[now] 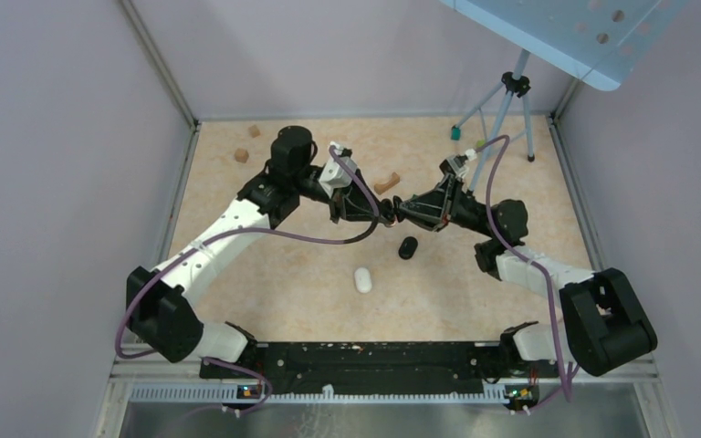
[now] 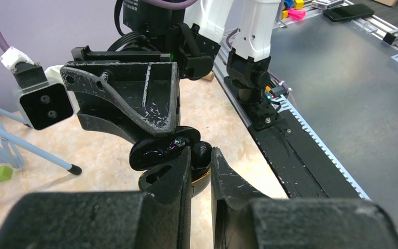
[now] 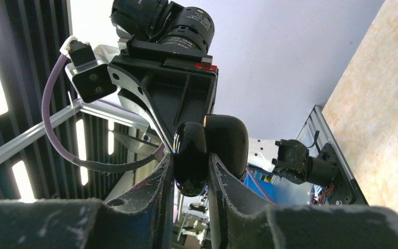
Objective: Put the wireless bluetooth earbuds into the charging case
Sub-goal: Insert the right earbud into the right side groove of the charging case.
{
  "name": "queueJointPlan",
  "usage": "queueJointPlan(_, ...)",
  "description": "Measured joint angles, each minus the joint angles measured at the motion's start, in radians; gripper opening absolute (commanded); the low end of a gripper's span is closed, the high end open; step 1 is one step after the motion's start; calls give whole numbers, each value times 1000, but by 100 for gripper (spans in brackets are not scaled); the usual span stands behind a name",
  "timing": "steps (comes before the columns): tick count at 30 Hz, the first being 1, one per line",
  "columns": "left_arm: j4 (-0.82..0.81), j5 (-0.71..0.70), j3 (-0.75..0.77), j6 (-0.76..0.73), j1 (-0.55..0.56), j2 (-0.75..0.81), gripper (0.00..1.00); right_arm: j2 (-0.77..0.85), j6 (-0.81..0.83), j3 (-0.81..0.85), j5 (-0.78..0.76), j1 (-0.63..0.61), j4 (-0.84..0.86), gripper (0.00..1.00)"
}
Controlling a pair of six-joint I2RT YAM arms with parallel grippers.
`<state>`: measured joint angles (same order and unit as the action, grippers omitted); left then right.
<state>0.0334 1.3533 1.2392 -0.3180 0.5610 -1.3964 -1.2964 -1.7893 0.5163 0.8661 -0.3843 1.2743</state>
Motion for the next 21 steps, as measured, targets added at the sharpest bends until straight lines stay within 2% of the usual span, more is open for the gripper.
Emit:
queueJointPlan(14,204,15,56,-128,0,-19,0,18,20,1,24,-8,-77,0)
queueJointPlan(21,275,16,73,-138,1,-34,0,29,55,6,36,-15,-145,0)
